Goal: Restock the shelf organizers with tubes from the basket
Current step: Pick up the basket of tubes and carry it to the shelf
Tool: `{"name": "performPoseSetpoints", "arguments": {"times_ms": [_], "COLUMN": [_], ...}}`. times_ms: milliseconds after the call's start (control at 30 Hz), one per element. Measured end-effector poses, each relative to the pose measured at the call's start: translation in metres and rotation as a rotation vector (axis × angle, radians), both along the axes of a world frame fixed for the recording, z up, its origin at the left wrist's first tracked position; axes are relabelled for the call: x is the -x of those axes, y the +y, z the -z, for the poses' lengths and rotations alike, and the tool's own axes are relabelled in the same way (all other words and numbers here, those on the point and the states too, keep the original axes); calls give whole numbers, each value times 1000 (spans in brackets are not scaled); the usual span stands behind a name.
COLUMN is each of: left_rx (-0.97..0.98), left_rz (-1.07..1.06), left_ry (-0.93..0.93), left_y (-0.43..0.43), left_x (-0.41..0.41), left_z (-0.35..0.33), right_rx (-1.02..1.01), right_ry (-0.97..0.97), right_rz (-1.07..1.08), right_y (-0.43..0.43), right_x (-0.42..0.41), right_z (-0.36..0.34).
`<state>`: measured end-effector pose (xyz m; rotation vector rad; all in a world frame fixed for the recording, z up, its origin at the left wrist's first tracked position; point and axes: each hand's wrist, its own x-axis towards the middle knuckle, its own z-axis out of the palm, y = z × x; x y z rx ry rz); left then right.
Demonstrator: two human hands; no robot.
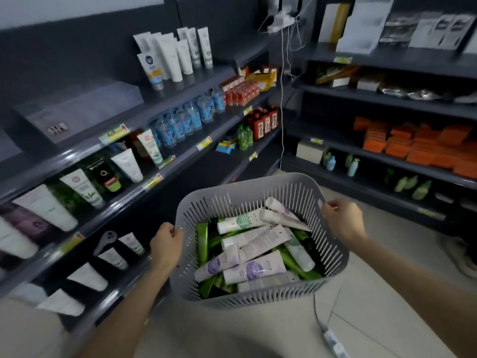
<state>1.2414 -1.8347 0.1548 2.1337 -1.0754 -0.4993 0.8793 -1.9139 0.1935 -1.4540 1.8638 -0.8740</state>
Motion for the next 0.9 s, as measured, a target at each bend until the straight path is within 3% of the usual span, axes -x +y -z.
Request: {"name": "performPoseSetpoints", "arguments": {"times_ms": [900], "left_rx": [-111], "left_rz": [167], "left_ry": [46], "left_y": [-357], "left_x": [-150], "left_z": [84], "right_rx": [-167], "right_ry": [77], "right_rz": [251], "right_y": [-294], "right_x": [-151], "right_z": [119]}}
